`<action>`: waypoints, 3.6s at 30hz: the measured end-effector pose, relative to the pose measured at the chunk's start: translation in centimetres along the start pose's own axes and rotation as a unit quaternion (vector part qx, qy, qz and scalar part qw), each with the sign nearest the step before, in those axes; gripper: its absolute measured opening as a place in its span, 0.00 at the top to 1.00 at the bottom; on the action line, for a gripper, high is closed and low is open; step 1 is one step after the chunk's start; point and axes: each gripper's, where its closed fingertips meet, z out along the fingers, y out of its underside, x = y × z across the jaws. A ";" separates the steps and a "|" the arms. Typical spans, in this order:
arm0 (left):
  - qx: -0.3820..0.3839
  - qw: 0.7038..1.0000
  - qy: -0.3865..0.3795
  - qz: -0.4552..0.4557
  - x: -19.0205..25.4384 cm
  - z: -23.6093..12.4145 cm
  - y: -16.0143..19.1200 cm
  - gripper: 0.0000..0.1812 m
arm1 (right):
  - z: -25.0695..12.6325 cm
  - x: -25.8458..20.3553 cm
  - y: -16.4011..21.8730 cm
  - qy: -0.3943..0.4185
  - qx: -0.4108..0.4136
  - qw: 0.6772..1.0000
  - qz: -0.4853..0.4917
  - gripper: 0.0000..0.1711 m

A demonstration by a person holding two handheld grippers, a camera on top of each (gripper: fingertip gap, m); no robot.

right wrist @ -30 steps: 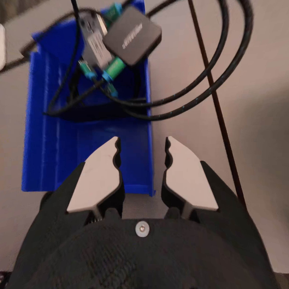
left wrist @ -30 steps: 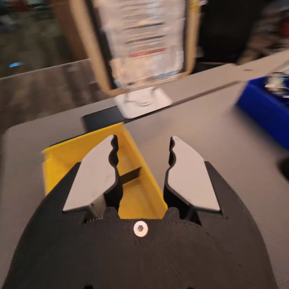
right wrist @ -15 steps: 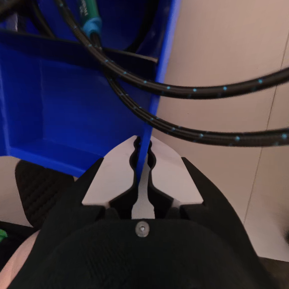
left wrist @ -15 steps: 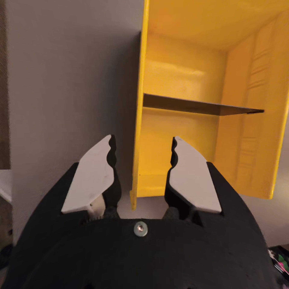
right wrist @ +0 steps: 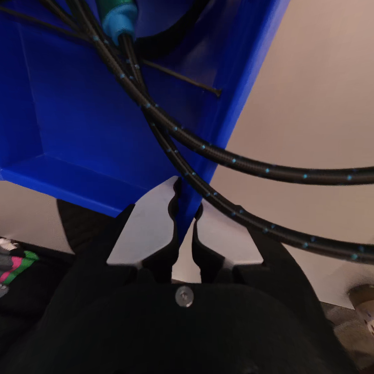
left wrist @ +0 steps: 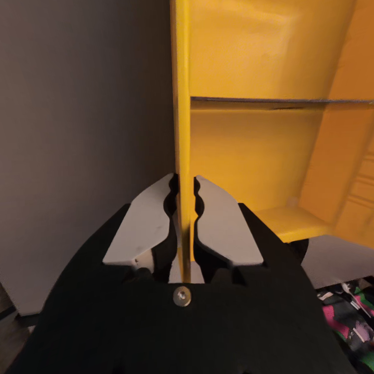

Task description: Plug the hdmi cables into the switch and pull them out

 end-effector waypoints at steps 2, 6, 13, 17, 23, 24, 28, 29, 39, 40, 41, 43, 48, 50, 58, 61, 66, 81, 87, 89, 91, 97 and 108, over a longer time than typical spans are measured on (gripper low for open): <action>-0.022 0.999 -0.004 0.030 0.9 0.3 0.4 0.94 | 0.3 -1.8 -0.5 0.000 -0.023 1.000 -0.019 0.95; -0.078 0.992 -0.038 0.092 3.1 0.8 0.9 0.96 | 0.8 -5.1 -1.7 -0.007 -0.042 0.997 -0.061 0.93; -0.123 0.982 -0.014 0.146 9.8 2.3 0.4 0.94 | 1.7 -9.5 -3.6 -0.002 -0.057 0.993 -0.108 0.92; -0.148 0.975 -0.011 0.167 13.0 2.9 1.0 0.94 | 2.1 -11.9 -4.0 -0.008 -0.069 0.990 -0.121 0.89; -0.124 0.965 0.005 0.230 17.0 2.3 0.7 0.89 | 1.9 -13.8 -4.5 -0.026 -0.080 0.988 -0.130 0.86; -0.100 0.968 -0.001 0.232 17.1 1.5 0.2 0.88 | 1.5 -13.7 -4.9 -0.027 -0.066 0.989 -0.126 0.87; 0.043 0.971 -0.024 0.234 17.7 -3.7 -2.3 0.85 | -3.0 -12.6 -6.4 0.018 0.045 0.995 -0.092 0.87; 0.091 0.967 -0.033 0.235 18.0 -5.4 -3.2 0.81 | -4.7 -13.0 -6.9 0.026 0.091 0.992 -0.085 0.87; 0.567 0.776 -0.119 0.249 25.5 -20.3 -8.7 0.65 | -11.1 -39.3 -9.6 -0.223 0.445 0.802 -0.331 0.69; 0.587 0.758 -0.130 0.251 26.1 -20.9 -8.6 0.64 | -8.4 -40.7 -9.9 -0.225 0.392 0.830 -0.328 0.66; 0.604 0.745 -0.140 0.248 26.6 -21.4 -8.6 0.63 | -6.0 -41.3 -10.6 -0.209 0.348 0.855 -0.324 0.66; 0.626 0.726 -0.148 0.244 27.6 -22.0 -8.4 0.61 | -3.2 -40.6 -13.6 -0.140 0.307 0.895 -0.293 0.67; 0.619 0.726 -0.152 0.259 29.3 -20.9 -8.3 0.59 | 0.1 -40.7 -16.3 -0.097 0.201 0.944 -0.242 0.68; 0.615 0.727 -0.157 0.262 29.4 -20.6 -8.4 0.59 | 1.6 -40.0 -16.3 -0.044 0.165 0.955 -0.244 0.68; 0.612 0.737 -0.142 0.249 29.0 -20.7 -8.5 0.59 | 6.7 -40.5 -14.0 -0.049 0.051 0.983 -0.170 0.71; 0.608 0.742 -0.138 0.246 28.6 -20.7 -8.5 0.58 | 9.1 -39.5 -13.3 -0.014 0.007 0.984 -0.177 0.76; 0.595 0.758 -0.097 0.248 28.9 -20.4 -8.2 0.58 | 10.2 -39.7 -13.4 -0.053 -0.055 0.987 -0.143 0.87; 0.711 0.659 0.132 0.207 28.3 -33.9 5.9 0.53 | -10.3 -42.0 -16.2 -0.131 -0.009 0.967 -0.218 0.98; 0.587 0.742 0.193 0.262 32.0 -27.8 3.0 0.48 | -23.1 -27.7 -16.0 -0.078 0.108 0.984 -0.120 0.98; 0.500 0.789 0.216 0.285 35.1 -22.7 1.0 0.43 | -25.5 -21.2 -14.8 -0.043 0.139 0.987 -0.070 0.98; 0.413 0.825 0.238 0.303 38.6 -16.7 -0.6 0.43 | -26.8 -14.8 -13.1 -0.008 0.161 0.987 -0.012 0.98; 0.275 0.878 0.269 0.285 43.7 -2.3 -4.4 0.56 | -25.1 0.5 -5.7 0.027 0.168 0.976 0.140 0.98; 0.095 0.917 0.201 0.332 44.5 6.4 -1.2 0.57 | -11.7 13.1 4.7 0.016 0.075 0.962 0.262 0.98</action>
